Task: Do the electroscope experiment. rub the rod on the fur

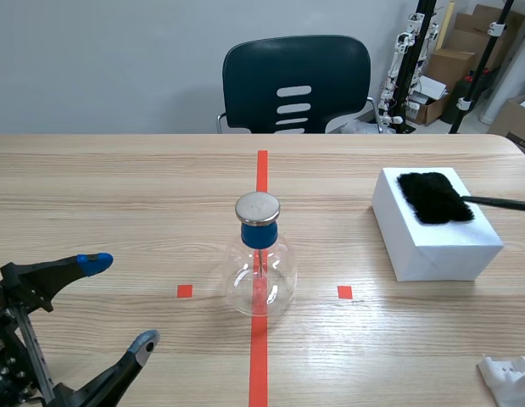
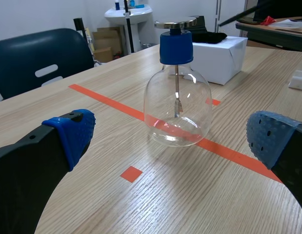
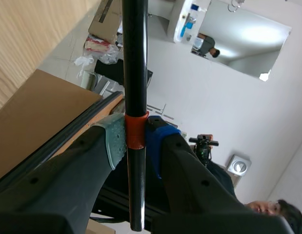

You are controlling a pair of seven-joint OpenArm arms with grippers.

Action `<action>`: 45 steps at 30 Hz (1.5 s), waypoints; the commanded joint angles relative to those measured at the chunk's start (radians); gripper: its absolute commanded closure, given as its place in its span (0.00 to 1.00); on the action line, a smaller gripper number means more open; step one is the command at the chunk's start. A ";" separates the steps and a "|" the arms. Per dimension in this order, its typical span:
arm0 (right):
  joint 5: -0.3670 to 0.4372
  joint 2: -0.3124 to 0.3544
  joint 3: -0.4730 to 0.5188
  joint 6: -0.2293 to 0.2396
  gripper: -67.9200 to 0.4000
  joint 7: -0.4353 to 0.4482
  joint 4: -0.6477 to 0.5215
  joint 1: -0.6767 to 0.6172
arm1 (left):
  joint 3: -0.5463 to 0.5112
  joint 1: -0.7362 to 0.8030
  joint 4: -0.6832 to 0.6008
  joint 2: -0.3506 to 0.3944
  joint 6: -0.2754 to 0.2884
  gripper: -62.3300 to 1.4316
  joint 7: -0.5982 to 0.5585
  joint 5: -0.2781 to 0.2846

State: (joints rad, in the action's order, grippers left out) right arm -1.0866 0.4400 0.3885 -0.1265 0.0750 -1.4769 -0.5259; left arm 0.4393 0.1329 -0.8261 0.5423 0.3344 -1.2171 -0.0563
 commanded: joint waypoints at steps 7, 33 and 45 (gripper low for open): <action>0.122 -0.030 0.174 -0.005 0.99 0.117 -0.192 -0.129 | -0.001 -0.002 -0.011 -0.004 0.001 0.00 -0.020 0.007; 0.200 -0.510 0.324 -0.174 0.99 0.871 -0.370 -0.554 | -0.001 -0.002 -0.011 -0.004 0.001 0.00 -0.020 0.007; 0.194 -0.513 0.192 -0.308 0.99 0.843 -0.382 -0.610 | -0.001 -0.002 -0.011 -0.004 0.001 0.00 -0.020 0.007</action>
